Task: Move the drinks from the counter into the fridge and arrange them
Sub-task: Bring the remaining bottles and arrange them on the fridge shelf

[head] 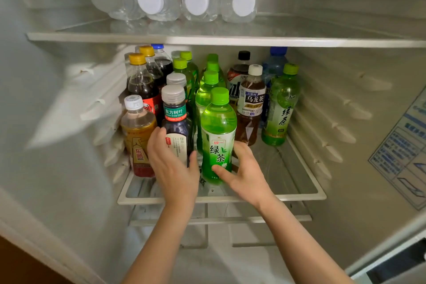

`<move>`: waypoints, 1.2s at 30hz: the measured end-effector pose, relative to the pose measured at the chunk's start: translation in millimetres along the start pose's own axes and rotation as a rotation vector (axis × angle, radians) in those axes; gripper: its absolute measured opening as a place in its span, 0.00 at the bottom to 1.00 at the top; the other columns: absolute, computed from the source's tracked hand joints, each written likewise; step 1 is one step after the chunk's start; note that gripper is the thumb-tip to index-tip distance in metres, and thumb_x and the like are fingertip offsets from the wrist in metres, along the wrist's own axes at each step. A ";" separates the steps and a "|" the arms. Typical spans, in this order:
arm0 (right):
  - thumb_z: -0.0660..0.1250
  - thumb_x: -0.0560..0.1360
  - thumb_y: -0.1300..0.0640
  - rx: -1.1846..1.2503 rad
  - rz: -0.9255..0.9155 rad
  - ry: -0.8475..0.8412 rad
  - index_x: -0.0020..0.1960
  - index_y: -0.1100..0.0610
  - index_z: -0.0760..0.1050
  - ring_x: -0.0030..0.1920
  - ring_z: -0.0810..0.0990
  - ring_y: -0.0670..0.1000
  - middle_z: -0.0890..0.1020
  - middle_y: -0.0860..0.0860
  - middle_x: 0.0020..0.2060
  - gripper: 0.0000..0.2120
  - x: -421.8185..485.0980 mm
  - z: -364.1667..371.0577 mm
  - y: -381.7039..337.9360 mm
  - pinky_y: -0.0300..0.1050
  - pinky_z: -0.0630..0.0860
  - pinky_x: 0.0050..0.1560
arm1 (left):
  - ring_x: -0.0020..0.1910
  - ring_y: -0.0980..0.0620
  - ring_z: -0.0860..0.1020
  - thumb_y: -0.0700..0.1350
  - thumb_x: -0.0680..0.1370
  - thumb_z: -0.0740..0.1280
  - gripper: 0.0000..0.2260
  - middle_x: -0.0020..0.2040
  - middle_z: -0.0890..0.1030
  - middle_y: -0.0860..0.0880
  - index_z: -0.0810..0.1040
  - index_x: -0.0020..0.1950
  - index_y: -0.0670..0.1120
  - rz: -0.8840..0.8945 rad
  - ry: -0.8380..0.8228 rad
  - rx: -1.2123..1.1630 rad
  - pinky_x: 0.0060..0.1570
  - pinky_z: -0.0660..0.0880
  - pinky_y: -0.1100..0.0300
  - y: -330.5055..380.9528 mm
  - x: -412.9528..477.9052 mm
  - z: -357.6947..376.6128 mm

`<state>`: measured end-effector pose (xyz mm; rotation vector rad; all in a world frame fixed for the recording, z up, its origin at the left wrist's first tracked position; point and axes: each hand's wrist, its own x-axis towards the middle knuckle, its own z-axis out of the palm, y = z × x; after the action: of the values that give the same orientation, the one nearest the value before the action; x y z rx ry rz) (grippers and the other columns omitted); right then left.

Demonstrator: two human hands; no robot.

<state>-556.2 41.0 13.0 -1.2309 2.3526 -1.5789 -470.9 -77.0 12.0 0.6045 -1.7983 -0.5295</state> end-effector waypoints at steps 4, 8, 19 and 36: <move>0.74 0.70 0.61 0.070 0.032 -0.008 0.68 0.48 0.64 0.59 0.68 0.28 0.71 0.36 0.57 0.31 6.0 2.9 2.2 0.21 0.63 0.57 | 0.69 0.44 0.64 0.37 0.69 0.74 0.31 0.68 0.66 0.38 0.65 0.68 0.38 0.011 0.016 -0.039 0.70 0.59 0.64 -8.1 -6.2 0.7; 0.73 0.70 0.62 0.102 0.052 0.021 0.65 0.50 0.64 0.57 0.68 0.25 0.71 0.31 0.55 0.29 6.5 9.3 6.6 0.20 0.64 0.54 | 0.66 0.42 0.68 0.36 0.70 0.74 0.26 0.66 0.68 0.40 0.68 0.65 0.40 -0.009 0.022 -0.059 0.63 0.70 0.47 -17.2 -17.4 -0.2; 0.74 0.70 0.58 0.085 0.015 0.142 0.67 0.54 0.67 0.56 0.68 0.26 0.73 0.39 0.56 0.29 6.4 29.2 6.2 0.20 0.64 0.53 | 0.72 0.37 0.55 0.46 0.68 0.72 0.34 0.72 0.58 0.35 0.61 0.69 0.38 -0.160 0.108 0.008 0.72 0.52 0.46 -25.4 -17.8 2.4; 0.73 0.71 0.55 0.098 0.017 0.158 0.70 0.52 0.65 0.61 0.70 0.32 0.73 0.39 0.60 0.30 4.6 35.0 8.0 0.28 0.68 0.60 | 0.75 0.38 0.38 0.51 0.72 0.67 0.43 0.77 0.39 0.37 0.44 0.77 0.39 -0.260 -0.053 -0.010 0.73 0.37 0.47 -29.0 -15.9 7.7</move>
<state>-548.3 12.8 -8.4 -1.1019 2.3352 -1.8246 -470.0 -88.7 -19.8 0.8298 -1.7756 -0.7355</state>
